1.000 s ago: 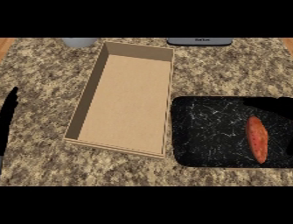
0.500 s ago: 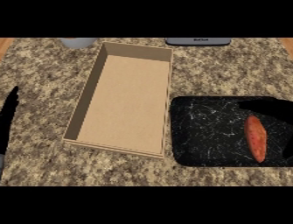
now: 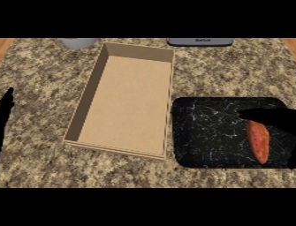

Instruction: Pick the sweet potato from the tray and place it in the cardboard box

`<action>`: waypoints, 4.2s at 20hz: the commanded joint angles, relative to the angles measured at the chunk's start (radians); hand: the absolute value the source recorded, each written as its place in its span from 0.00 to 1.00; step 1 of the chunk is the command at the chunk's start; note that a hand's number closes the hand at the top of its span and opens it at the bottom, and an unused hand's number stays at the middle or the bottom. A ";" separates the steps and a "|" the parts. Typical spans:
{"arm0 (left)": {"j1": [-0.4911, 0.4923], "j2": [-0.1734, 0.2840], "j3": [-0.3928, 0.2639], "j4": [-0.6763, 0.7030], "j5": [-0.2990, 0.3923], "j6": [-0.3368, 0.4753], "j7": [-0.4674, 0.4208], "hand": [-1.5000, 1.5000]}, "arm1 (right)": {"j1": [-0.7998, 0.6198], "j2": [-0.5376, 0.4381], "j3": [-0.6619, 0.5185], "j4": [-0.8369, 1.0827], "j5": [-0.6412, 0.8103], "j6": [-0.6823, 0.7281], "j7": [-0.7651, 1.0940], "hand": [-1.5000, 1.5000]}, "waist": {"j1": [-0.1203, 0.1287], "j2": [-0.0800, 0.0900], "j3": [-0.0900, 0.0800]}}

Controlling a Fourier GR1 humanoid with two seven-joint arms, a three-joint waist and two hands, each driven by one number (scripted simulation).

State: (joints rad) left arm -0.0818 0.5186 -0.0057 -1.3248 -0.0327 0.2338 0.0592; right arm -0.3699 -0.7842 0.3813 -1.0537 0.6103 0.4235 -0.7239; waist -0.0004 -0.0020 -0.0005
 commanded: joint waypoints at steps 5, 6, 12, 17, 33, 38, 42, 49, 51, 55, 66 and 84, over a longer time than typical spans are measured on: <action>0.018 -0.028 0.041 -0.038 -0.038 -0.032 0.013 0.50 | 0.051 0.064 -0.018 -0.020 0.090 0.059 0.052 0.00 | 0.003 0.001 0.000; -0.049 -0.043 0.033 0.027 -0.065 -0.009 0.005 0.50 | -0.045 0.123 -0.005 0.093 0.117 0.058 0.062 0.00 | 0.008 0.004 0.001; -0.023 -0.063 0.041 0.009 -0.074 -0.027 0.001 0.50 | 0.052 0.215 -0.069 0.008 0.153 -0.193 0.104 1.00 | 0.002 0.002 0.001; -0.046 -0.077 0.052 -0.007 -0.097 -0.036 0.050 0.50 | 0.000 0.248 -0.123 0.060 0.197 -0.240 0.093 1.00 | 0.004 0.003 0.001; -0.036 -0.107 0.046 0.019 -0.113 -0.043 -0.011 0.50 | -0.568 0.339 -0.305 0.524 0.229 -0.504 -0.030 1.00 | 0.037 0.013 0.002; -0.029 -0.061 0.086 0.003 -0.088 -0.087 0.001 0.50 | -0.642 0.370 -0.349 0.486 0.159 -0.471 -0.156 1.00 | 0.027 0.007 0.001; -0.081 -0.085 0.094 0.083 -0.107 -0.071 -0.026 0.50 | -0.715 0.425 -0.353 0.484 0.141 -0.398 -0.142 1.00 | 0.014 0.006 0.000; 0.021 -0.106 0.059 -0.080 -0.129 -0.068 0.057 0.50 | -0.798 0.543 -0.372 0.412 0.063 -0.195 0.038 1.00 | 0.014 -0.003 0.001; -0.012 -0.096 0.090 -0.017 -0.118 -0.071 0.011 0.50 | -0.859 0.627 -0.378 0.429 0.047 -0.175 0.143 1.00 | 0.012 -0.001 -0.001; -0.020 -0.092 0.099 -0.025 -0.115 -0.092 0.027 0.50 | -0.879 0.711 -0.403 0.447 0.034 -0.230 0.232 1.00 | 0.016 0.004 0.000; -0.104 -0.125 0.065 0.002 -0.143 -0.116 0.053 0.50 | -1.013 0.783 -0.246 0.633 -0.162 -0.324 0.388 1.00 | 0.072 0.014 -0.001; -0.217 -0.141 0.043 0.049 -0.180 -0.125 0.044 0.50 | -0.908 0.784 -0.040 0.719 -0.405 -0.448 0.456 0.00 | 0.152 0.040 -0.001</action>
State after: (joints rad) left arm -0.2403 0.3776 0.0417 -1.2896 -0.2033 0.1119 0.0720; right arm -1.3211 -0.0002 0.3134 -0.3188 0.2635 0.0049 -0.2399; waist 0.1447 0.0328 -0.0022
